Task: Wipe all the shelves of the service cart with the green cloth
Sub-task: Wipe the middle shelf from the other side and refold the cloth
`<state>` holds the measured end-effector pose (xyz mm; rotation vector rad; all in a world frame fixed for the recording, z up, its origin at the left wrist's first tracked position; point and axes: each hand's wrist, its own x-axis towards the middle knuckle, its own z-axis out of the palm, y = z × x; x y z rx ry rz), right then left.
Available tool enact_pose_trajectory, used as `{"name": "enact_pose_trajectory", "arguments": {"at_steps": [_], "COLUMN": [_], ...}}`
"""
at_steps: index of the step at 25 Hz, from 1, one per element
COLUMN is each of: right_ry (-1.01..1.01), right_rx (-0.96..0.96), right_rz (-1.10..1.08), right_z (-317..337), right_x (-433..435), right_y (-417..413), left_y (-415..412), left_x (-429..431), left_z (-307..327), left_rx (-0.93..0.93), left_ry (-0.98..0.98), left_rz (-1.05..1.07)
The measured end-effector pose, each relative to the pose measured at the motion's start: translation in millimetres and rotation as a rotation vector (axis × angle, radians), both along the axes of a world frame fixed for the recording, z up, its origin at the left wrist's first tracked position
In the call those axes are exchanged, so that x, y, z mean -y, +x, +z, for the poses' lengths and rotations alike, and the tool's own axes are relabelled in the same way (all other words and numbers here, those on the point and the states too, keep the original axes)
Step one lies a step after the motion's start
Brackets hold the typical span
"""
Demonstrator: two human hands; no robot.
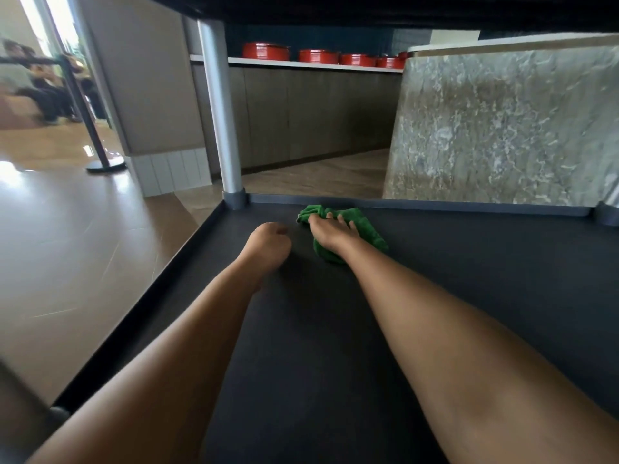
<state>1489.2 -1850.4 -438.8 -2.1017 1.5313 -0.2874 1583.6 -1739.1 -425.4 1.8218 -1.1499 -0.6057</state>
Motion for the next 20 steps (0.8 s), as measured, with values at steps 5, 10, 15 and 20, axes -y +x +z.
{"name": "enact_pose_trajectory", "arguments": {"at_steps": [5, 10, 15, 20], "right_ry": [0.004, 0.039, 0.075, 0.162], "right_rx": [-0.004, 0.058, 0.164, 0.231], "right_rz": [0.035, 0.111, 0.242, 0.271], "right_z": [2.4, 8.5, 16.4, 17.8], "right_x": [-8.3, -26.2, -56.4, -82.1], "right_y": [20.4, 37.9, 57.4, 76.0], "left_y": [11.5, 19.8, 33.5, 33.8], "left_x": [-1.6, -11.6, -27.4, -50.6], "left_z": [-5.2, -6.6, 0.9, 2.1], "left_rx": [-0.121, -0.287, -0.370, -0.374], "left_ry": [-0.009, -0.087, -0.099, -0.096], "left_rz": [0.037, 0.116, 0.225, 0.223]}}
